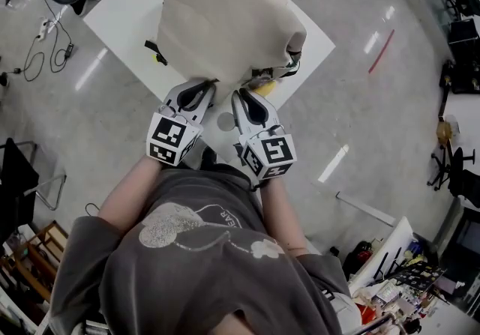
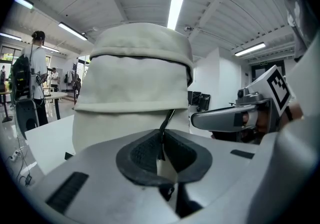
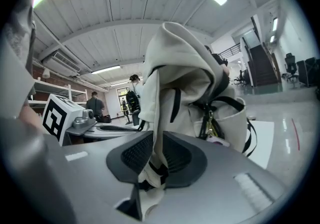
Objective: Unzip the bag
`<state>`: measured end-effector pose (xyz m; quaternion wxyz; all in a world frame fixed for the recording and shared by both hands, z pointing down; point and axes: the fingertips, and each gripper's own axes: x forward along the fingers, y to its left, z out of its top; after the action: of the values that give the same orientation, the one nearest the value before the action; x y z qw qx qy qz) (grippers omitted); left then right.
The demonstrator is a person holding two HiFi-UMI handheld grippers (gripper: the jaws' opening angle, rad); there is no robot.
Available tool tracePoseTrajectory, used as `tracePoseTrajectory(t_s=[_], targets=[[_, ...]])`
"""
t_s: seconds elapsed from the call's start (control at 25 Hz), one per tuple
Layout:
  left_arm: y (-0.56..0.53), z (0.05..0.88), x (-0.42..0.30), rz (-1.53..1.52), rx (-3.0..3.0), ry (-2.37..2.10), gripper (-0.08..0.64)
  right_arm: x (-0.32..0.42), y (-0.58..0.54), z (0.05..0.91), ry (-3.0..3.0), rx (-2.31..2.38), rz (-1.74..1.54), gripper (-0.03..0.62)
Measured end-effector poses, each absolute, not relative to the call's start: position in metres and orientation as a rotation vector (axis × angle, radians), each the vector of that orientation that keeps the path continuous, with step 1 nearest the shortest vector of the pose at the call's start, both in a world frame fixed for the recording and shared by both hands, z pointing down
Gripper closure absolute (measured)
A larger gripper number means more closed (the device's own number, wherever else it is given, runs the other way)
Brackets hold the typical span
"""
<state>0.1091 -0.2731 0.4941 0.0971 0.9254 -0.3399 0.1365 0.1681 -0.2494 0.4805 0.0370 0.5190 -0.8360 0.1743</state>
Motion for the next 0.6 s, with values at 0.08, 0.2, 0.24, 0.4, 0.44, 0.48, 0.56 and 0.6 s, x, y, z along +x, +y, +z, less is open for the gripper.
tracePoseTrajectory(t_s=[0.08,0.2,0.24,0.4,0.44,0.48,0.56,0.6], targets=[[-0.277,0.491,0.106,0.405,2.738,-1.031,0.526,0.158,-0.255,0.478,-2.596,1.530,0.547,0.479],[-0.277,0.487,0.105,0.410,2.737,-1.045,0.526,0.145,-0.262,0.476,-2.602,1.472,0.545,0.444],[-0.278,0.486,0.105,0.414,2.737,-1.051,0.526,0.145,-0.265,0.477,-2.579,1.481,0.533,0.474],[-0.286,0.479,0.098,0.429,2.749,-1.092,0.526,0.150,-0.269,0.478,-2.542,1.511,0.530,0.566],[-0.287,0.476,0.096,0.441,2.766,-1.090,0.526,0.151,-0.269,0.478,-2.550,1.513,0.532,0.568],[-0.287,0.473,0.096,0.458,2.789,-1.084,0.526,0.152,-0.268,0.477,-2.555,1.520,0.527,0.569],[-0.287,0.471,0.096,0.487,2.831,-1.069,0.526,0.154,-0.267,0.475,-2.551,1.551,0.512,0.571],[-0.289,0.471,0.096,0.495,2.843,-1.061,0.527,0.155,-0.267,0.475,-2.545,1.571,0.508,0.572]])
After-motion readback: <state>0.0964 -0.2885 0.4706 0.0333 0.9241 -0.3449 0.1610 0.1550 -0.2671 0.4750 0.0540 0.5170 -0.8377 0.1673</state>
